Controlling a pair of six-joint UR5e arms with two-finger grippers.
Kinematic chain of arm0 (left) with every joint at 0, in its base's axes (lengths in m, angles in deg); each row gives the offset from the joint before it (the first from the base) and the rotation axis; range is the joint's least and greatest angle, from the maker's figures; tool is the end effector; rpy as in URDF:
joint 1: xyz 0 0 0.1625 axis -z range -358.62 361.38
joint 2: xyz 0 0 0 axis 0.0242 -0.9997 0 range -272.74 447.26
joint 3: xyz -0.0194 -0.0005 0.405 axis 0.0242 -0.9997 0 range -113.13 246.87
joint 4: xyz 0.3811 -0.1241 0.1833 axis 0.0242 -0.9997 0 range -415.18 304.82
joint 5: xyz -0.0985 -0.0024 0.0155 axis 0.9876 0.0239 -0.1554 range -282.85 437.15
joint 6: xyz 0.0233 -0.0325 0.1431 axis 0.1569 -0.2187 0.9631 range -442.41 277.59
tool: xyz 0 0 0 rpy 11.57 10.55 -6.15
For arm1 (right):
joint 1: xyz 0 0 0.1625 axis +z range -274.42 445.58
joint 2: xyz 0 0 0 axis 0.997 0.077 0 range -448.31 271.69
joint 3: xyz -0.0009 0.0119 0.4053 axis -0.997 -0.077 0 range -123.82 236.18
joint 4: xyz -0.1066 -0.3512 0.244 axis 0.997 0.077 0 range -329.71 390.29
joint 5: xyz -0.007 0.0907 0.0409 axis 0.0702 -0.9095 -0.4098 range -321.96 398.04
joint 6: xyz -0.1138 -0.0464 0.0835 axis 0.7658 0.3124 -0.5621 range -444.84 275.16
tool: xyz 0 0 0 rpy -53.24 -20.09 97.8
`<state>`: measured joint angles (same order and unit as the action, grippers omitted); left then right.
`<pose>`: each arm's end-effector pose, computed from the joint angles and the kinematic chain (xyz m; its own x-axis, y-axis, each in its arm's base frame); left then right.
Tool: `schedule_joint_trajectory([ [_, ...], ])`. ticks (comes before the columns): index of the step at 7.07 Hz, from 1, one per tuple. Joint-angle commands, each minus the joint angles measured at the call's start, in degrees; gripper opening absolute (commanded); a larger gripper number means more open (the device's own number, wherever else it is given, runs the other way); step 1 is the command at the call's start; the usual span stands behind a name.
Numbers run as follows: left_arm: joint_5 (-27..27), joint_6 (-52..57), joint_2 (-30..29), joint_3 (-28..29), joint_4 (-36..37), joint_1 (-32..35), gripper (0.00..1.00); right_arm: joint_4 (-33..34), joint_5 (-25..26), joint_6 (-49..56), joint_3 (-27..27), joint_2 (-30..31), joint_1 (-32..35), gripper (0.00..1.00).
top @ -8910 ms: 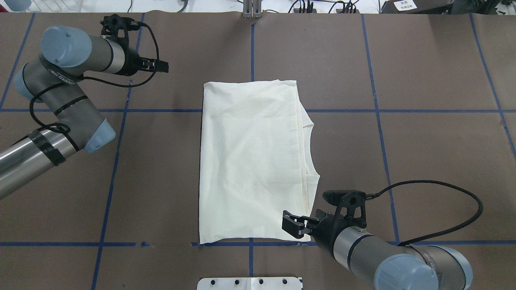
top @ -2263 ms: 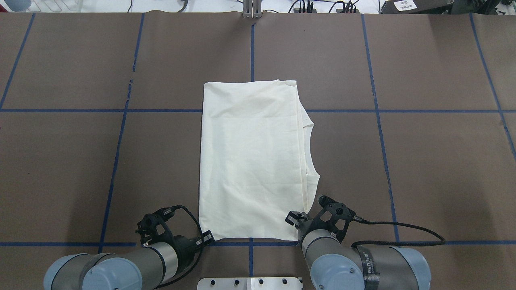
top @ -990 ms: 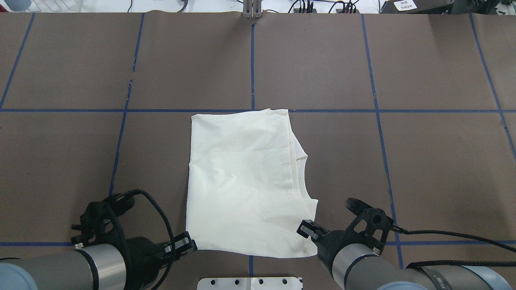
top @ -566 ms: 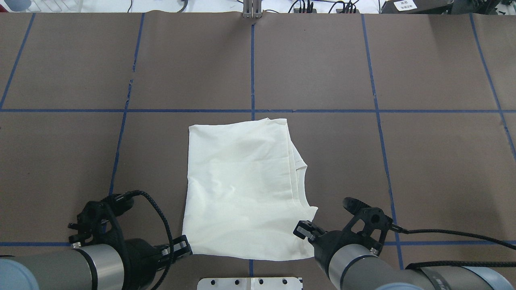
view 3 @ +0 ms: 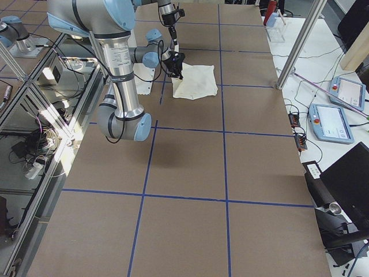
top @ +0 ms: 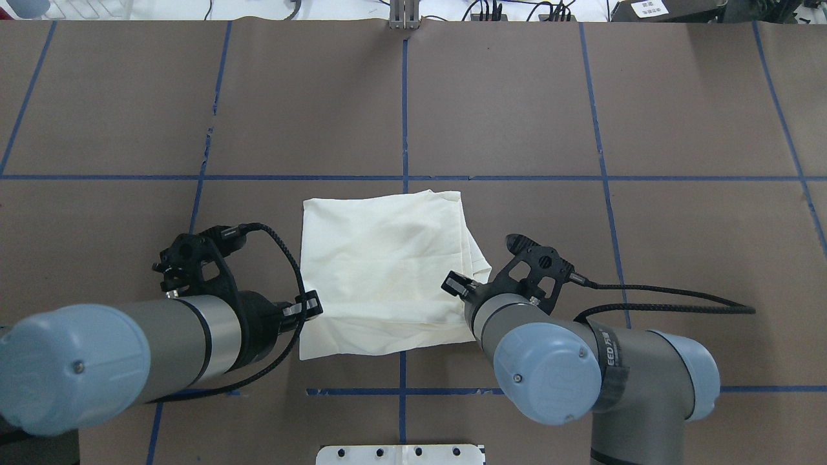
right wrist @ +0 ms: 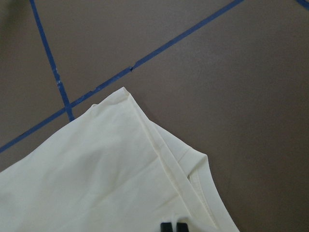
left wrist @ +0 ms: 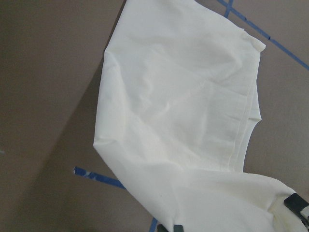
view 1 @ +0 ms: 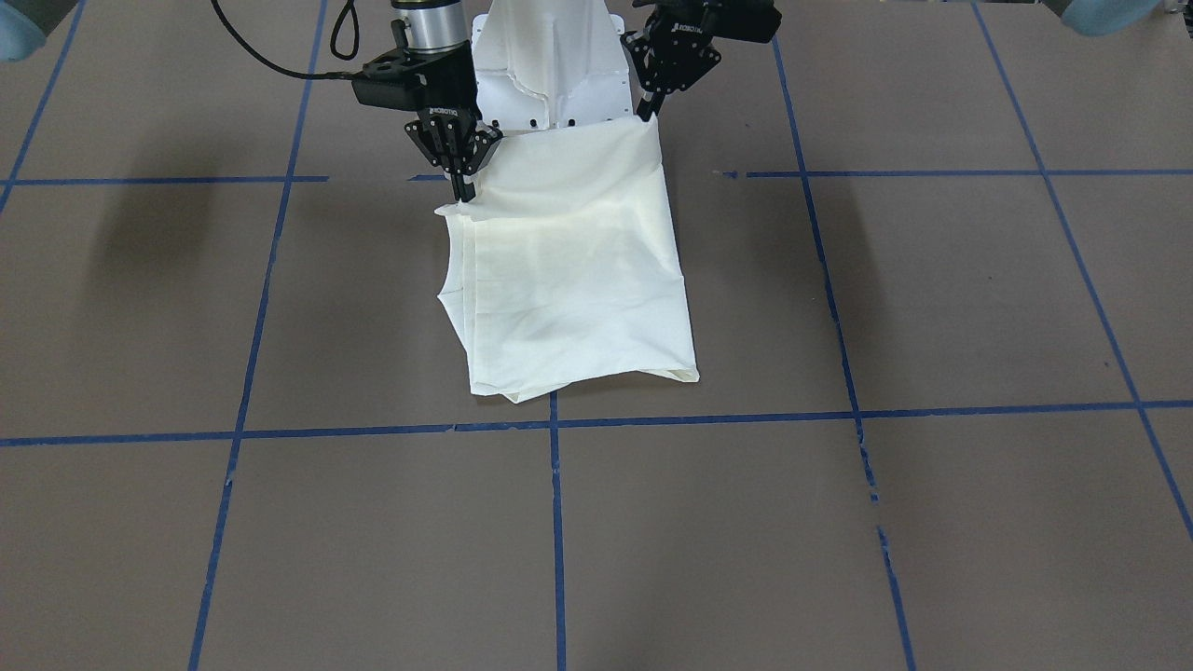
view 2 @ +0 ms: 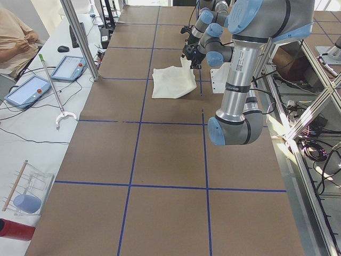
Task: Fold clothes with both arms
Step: 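Grasp the near corners with both grippers and lift them away from the robot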
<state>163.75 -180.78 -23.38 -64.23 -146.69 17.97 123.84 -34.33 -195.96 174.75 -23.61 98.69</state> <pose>0.4570 -0.2844 0.1497 0.3781 -0.2644 -0.8872 0.3949 0.9129 -0.1037 -0.5377 -0.3083 0.2034 0.4203 0.4504 0.7877 -0.6374 0.7644 -0.0970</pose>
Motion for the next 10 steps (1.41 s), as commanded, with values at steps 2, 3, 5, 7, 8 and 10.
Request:
schedule_joint_trajectory([
  [2, 2.3, 5.2, -3.4, 7.9, -0.3, 5.9, 0.00, -0.2, -0.5, 1.3, -10.8, -6.2, 4.6, 0.00],
  [3, 2.3, 6.3, -3.5, 8.6, -0.4, 6.6, 0.00, -0.5, -1.2, 1.4, -13.4, -7.9, 5.7, 0.00],
  [5, 2.3, 9.9, -4.0, 9.7, -0.6, 10.0, 0.00, -3.3, -2.3, 3.9, -16.0, -8.3, 8.1, 0.00],
  [7, 2.3, 10.8, -6.5, 15.3, -1.8, 11.4, 0.00, -5.2, -2.4, 4.7, -20.7, -10.5, 9.3, 0.00],
  [8, 2.3, 10.9, -6.5, 17.3, -4.4, 11.9, 0.00, -5.4, -2.4, 4.9, -22.1, -11.6, 9.6, 0.00],
  [10, 2.3, 12.4, -6.5, 20.6, -7.2, 12.7, 0.00, -5.4, -2.4, 5.8, -23.6, -12.3, 10.1, 0.00],
])
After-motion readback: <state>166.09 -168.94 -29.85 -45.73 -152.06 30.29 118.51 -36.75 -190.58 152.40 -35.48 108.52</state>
